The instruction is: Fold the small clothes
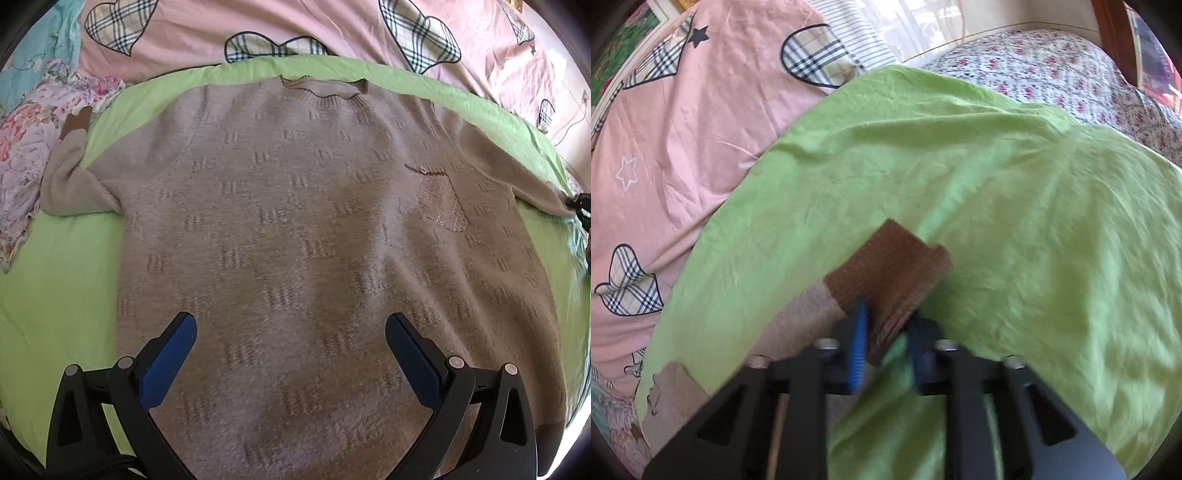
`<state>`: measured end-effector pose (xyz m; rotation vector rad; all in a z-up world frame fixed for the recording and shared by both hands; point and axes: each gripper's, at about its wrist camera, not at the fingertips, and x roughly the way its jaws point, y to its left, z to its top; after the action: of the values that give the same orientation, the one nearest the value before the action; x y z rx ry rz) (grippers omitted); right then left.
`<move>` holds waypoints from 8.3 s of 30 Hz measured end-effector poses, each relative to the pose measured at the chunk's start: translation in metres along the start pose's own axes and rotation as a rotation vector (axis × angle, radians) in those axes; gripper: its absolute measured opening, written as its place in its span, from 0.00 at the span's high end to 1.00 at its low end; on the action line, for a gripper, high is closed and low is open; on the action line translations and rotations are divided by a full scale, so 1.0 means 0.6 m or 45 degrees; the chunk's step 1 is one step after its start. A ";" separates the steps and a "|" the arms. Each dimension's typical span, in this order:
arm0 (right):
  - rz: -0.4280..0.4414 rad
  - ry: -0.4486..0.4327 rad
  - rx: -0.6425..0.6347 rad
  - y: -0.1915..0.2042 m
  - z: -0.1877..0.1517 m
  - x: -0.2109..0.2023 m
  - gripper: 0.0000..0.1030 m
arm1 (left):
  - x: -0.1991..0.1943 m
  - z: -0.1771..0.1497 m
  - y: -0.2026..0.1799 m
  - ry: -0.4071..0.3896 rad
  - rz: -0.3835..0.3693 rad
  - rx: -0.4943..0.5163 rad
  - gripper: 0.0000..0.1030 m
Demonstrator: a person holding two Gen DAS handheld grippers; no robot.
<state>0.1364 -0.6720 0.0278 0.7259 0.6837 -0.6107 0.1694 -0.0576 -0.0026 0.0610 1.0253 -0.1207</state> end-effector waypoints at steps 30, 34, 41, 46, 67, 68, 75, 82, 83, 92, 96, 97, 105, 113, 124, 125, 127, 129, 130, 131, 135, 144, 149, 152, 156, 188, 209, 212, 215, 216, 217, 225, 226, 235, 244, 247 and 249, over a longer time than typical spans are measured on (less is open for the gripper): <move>1.080 0.761 -0.553 0.697 -0.556 -0.032 0.92 | -0.007 0.000 0.144 -0.049 -0.316 -0.200 0.01; 1.077 0.860 -0.584 0.725 -0.591 -0.008 0.87 | 0.012 0.035 0.149 -0.057 -0.376 -0.202 0.01; 1.043 0.854 -0.544 0.691 -0.569 -0.024 0.47 | 0.098 0.109 0.160 0.023 -0.515 -0.305 0.01; 1.039 0.748 -0.461 0.608 -0.528 -0.076 0.47 | 0.149 0.157 0.163 0.006 -0.476 -0.334 0.05; 0.480 0.327 -0.384 0.406 -0.354 -0.060 0.47 | 0.125 0.157 0.217 -0.168 -0.402 -0.328 0.93; 0.436 0.325 -0.410 0.415 -0.346 -0.042 0.47 | 0.127 0.156 0.213 -0.164 -0.398 -0.324 0.93; 0.357 0.450 -0.568 0.458 -0.337 0.066 0.56 | 0.134 0.155 0.208 -0.148 -0.386 -0.301 0.93; 0.315 0.338 -0.621 0.433 -0.309 0.034 0.92 | 0.135 0.173 0.172 -0.182 -0.388 -0.231 0.93; 0.298 0.357 -0.619 0.427 -0.311 0.043 0.92 | 0.141 0.171 0.172 -0.164 -0.375 -0.228 0.93; 0.246 0.334 -0.590 0.425 -0.327 0.009 0.86 | 0.110 0.134 0.218 -0.164 -0.367 -0.272 0.84; 0.386 0.295 -0.559 0.427 -0.370 -0.069 0.57 | 0.082 0.103 0.256 -0.177 -0.359 -0.346 0.78; 0.421 0.300 -0.567 0.429 -0.383 -0.081 0.56 | 0.075 0.099 0.263 -0.185 -0.347 -0.355 0.77; 0.619 0.545 -0.616 0.438 -0.521 -0.127 0.56 | 0.034 0.123 0.381 -0.229 -0.083 -0.447 0.35; 0.688 0.688 -0.713 0.459 -0.608 -0.154 0.56 | 0.085 0.254 0.499 -0.209 0.276 -0.427 0.25; 0.716 0.759 -0.733 0.460 -0.647 -0.172 0.55 | 0.198 0.328 0.595 -0.042 0.410 -0.420 0.90; 0.714 0.757 -0.731 0.459 -0.648 -0.173 0.55 | 0.189 0.325 0.598 -0.059 0.388 -0.427 0.91; 0.717 0.745 -0.723 0.455 -0.646 -0.175 0.56 | 0.149 0.311 0.595 -0.141 0.309 -0.438 0.93; 0.723 0.730 -0.705 0.451 -0.642 -0.177 0.55 | 0.113 0.301 0.574 -0.206 0.247 -0.414 0.94; 0.725 0.728 -0.697 0.450 -0.640 -0.176 0.55 | 0.088 0.294 0.553 -0.251 0.204 -0.382 0.94; 0.729 0.726 -0.691 0.449 -0.639 -0.176 0.56 | 0.070 0.289 0.531 -0.282 0.171 -0.358 0.94; 0.741 0.702 -0.674 0.444 -0.632 -0.183 0.56 | -0.003 0.269 0.416 -0.406 -0.039 -0.251 0.94; 0.725 0.614 -0.591 0.405 -0.599 -0.209 0.55 | -0.030 0.241 0.114 -0.481 -0.423 0.059 0.94; 0.686 0.560 -0.519 0.376 -0.570 -0.213 0.55 | 0.032 0.217 0.010 -0.365 -0.460 0.197 0.93; 0.667 0.542 -0.478 0.362 -0.557 -0.209 0.56 | 0.074 0.205 -0.012 -0.282 -0.444 0.248 0.91; 0.656 0.534 -0.445 0.361 -0.541 -0.197 0.55 | 0.095 0.189 -0.007 -0.199 -0.478 0.227 0.78; 0.942 0.191 -0.210 0.514 -0.367 -0.080 0.92 | 0.113 0.141 0.303 -0.190 0.159 -0.424 0.34; 0.549 0.287 -0.284 0.410 -0.418 -0.008 0.92 | 0.108 0.114 0.299 -0.145 0.128 -0.487 0.34; 0.527 0.302 -0.308 0.411 -0.417 -0.004 0.92 | 0.100 0.113 0.299 -0.119 -0.001 -0.456 0.37; 0.492 0.375 -0.317 0.407 -0.416 0.002 0.88 | 0.081 0.107 0.299 -0.125 -0.206 -0.390 0.35; 0.499 0.394 -0.295 0.403 -0.415 0.002 0.85 | 0.074 0.107 0.302 -0.131 -0.260 -0.377 0.34; 0.516 0.403 -0.278 0.399 -0.413 0.000 0.85 | 0.069 0.112 0.307 -0.137 -0.301 -0.373 0.32; 0.523 0.389 -0.301 0.412 -0.419 -0.001 0.67 | 0.173 0.229 0.339 -0.022 -0.371 -0.442 0.24; 0.528 0.386 -0.311 0.415 -0.420 0.000 0.67 | 0.182 0.240 0.339 -0.030 -0.380 -0.435 0.30; 0.558 0.163 -0.417 0.434 -0.411 -0.048 0.91 | 0.160 0.248 0.316 -0.210 -0.285 -0.356 0.93; 0.382 0.296 -0.403 0.393 -0.408 -0.039 0.82 | 0.122 0.225 0.301 -0.167 -0.154 -0.359 0.85; 0.422 0.275 -0.379 0.357 -0.402 -0.088 0.80 | 0.076 0.174 0.285 -0.165 -0.194 -0.330 0.85; 0.433 0.259 -0.377 0.338 -0.407 -0.117 0.73 | 0.050 0.139 0.272 -0.164 -0.221 -0.316 0.84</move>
<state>0.1518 -0.3475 0.0216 0.6126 0.7961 -0.1195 0.2766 0.0930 0.0141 -0.2594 0.9093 -0.1527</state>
